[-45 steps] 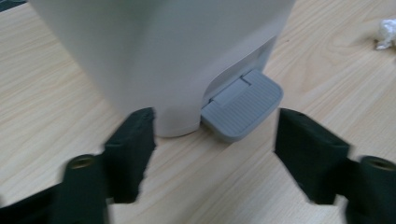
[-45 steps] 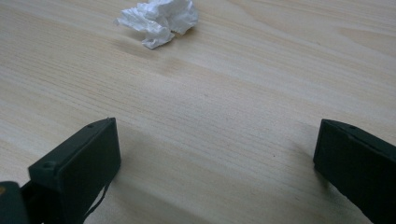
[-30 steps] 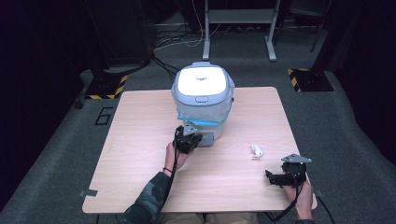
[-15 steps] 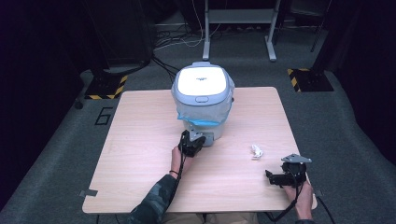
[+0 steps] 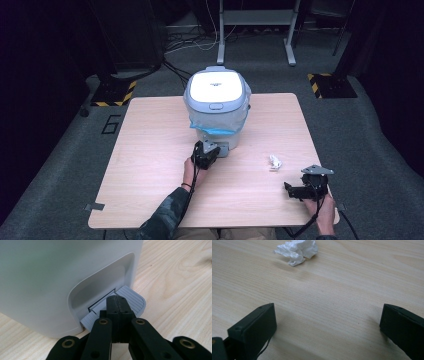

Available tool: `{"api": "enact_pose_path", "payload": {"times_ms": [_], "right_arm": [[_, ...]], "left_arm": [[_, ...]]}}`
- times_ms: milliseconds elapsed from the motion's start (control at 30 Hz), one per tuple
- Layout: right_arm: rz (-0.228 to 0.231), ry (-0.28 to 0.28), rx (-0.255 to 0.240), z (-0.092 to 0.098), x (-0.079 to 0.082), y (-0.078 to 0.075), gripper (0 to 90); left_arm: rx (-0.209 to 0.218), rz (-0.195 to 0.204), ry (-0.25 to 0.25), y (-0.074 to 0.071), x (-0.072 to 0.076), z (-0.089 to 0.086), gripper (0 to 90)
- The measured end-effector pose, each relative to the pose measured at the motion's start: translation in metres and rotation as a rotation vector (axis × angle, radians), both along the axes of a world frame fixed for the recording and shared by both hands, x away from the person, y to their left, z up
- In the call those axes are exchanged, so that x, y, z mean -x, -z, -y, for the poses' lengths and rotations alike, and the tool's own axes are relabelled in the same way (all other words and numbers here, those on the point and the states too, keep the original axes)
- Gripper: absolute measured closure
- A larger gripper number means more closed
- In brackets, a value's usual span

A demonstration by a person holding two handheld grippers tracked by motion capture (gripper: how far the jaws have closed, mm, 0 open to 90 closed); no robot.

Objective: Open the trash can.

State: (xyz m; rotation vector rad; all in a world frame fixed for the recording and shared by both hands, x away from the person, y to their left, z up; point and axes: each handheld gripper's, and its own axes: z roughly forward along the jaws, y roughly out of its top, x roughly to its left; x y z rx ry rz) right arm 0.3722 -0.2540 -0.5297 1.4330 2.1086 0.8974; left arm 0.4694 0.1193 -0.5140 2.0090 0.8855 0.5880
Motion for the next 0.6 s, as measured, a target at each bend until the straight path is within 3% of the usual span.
{"api": "enact_pose_path", "payload": {"times_ms": [600], "right_arm": [[0.0,0.0,0.0,0.0,0.0,0.0,0.0]], "left_arm": [[0.001,-0.022,0.001,0.0066,-0.0016,0.0003,90.0]]}}
